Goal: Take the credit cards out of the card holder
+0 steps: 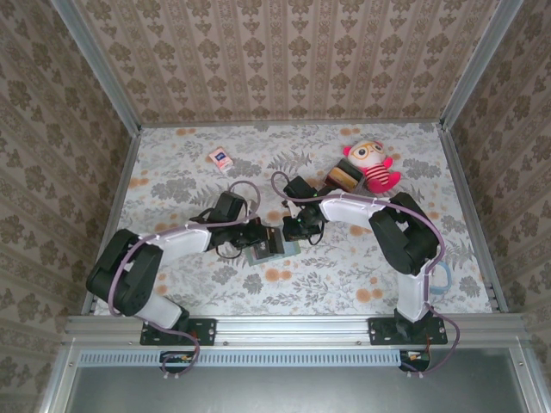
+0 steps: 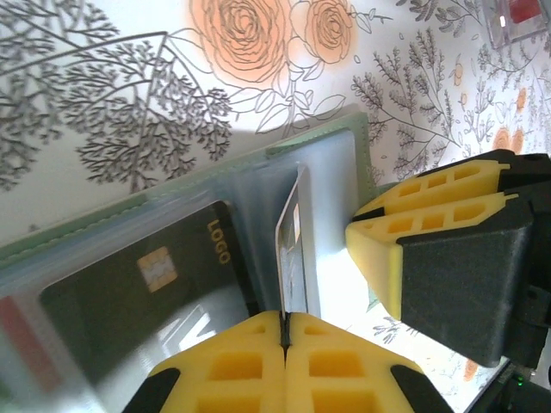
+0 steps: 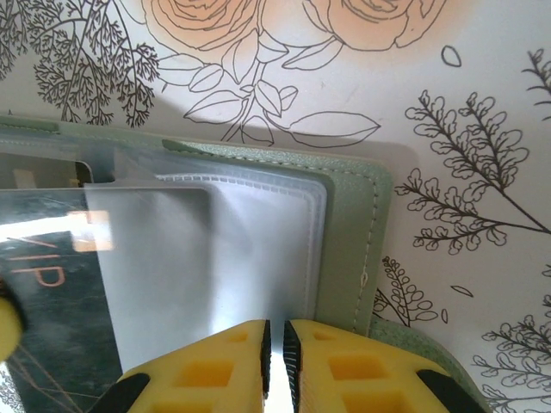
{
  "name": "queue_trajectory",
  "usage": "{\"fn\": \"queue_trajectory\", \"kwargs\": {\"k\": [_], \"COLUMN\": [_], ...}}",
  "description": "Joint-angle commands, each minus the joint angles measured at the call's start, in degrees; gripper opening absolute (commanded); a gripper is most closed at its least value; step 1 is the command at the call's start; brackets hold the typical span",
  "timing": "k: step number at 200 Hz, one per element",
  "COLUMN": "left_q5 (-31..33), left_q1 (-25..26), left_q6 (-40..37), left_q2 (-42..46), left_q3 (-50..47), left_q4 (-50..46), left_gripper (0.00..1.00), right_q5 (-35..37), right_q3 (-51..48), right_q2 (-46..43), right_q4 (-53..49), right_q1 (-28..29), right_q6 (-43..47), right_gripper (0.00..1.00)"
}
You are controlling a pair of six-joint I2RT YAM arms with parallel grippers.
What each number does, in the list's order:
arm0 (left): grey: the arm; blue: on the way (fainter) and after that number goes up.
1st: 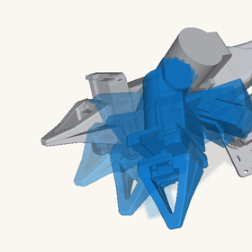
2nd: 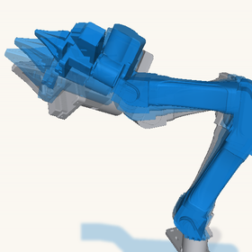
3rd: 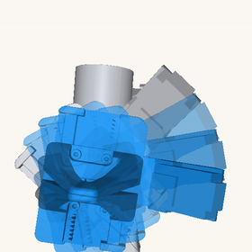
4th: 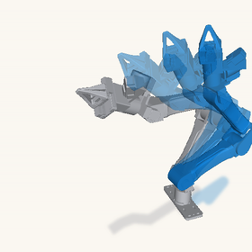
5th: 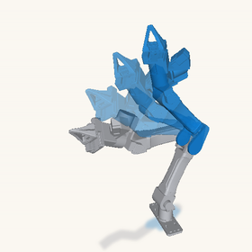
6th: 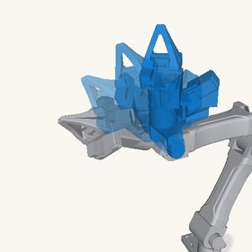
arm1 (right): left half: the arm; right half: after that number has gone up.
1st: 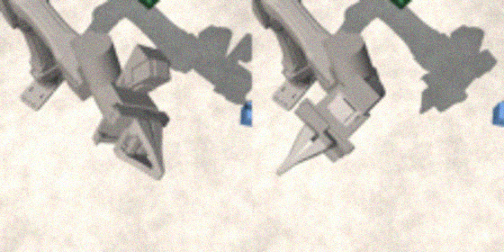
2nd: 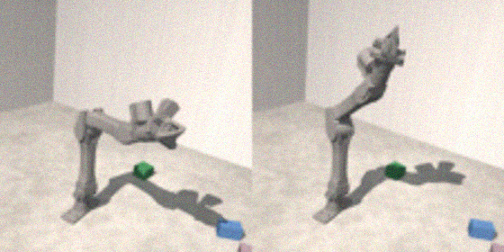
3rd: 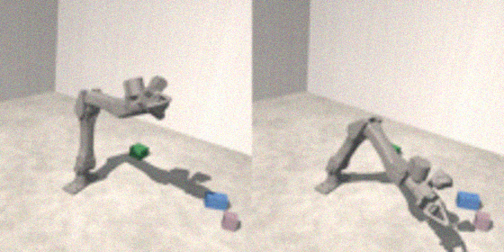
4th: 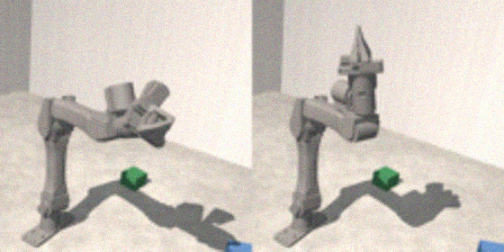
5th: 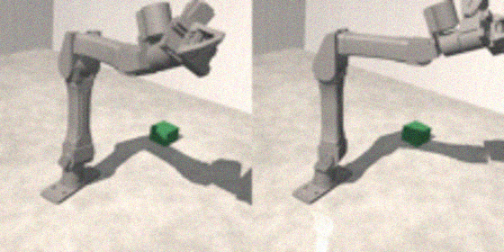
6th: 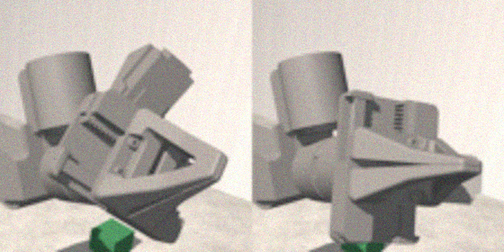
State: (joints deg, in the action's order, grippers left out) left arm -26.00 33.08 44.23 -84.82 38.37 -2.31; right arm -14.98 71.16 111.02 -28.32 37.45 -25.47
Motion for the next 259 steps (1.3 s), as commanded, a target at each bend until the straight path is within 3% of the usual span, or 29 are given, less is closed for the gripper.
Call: {"fn": "queue_trajectory", "kwargs": {"k": [1,75,110,129,166,190,228,259], "left_q5": [1.6,4.2,3.7,2.1,-2.7,-5.9,-8.6,-10.1], "left_q1": [-1.2,-2.8,-3.5,-3.5,-3.5,-3.5,-3.5,-3.5], "left_q6": [-3.9,-5.1,-4.8,-3.8,1.1,6.6,14.2,19.5], "left_q2": [3.4,11.9,14.2,14.5,14.6,14.8,14.9,14.8], "left_q3": [-0.5,0.3,2.7,4.6,7.4,8.0,8.1,7.0], "left_q4": [-5.8,-11.9,-12.6,-11.1,-4.6,2.4,11.3,17.6], "left_gripper": [0.01,0.00,0.00,0.00,0.00,0.00,0.00,0.00], "right_q5": [3.6,-5.3,-12.0,-17.1,-24.9,-30.3,-35.9,-37.4], "right_q3": [-2.3,-0.2,-4.7,-8.5,-14.9,-19.2,-20.7,-21.4], "right_q2": [2.0,-6.3,-14.5,-18.1,-21.8,-22.5,-21.7,-20.8], "right_q4": [-4.9,3.2,12.4,18.5,29.0,39.8,52.7,61.4], "right_q1": [-0.4,-0.7,-4.2,-7.5,-11.8,-13.5,-14.4,-14.7], "right_q6": [-0.5,-2.4,-7.1,-10.7,-16.6,-22.5,-33.1,-40.7], "right_gripper": [0.18,0.24,0.32,0.41,0.67,0.77,0.75,0.66]}}
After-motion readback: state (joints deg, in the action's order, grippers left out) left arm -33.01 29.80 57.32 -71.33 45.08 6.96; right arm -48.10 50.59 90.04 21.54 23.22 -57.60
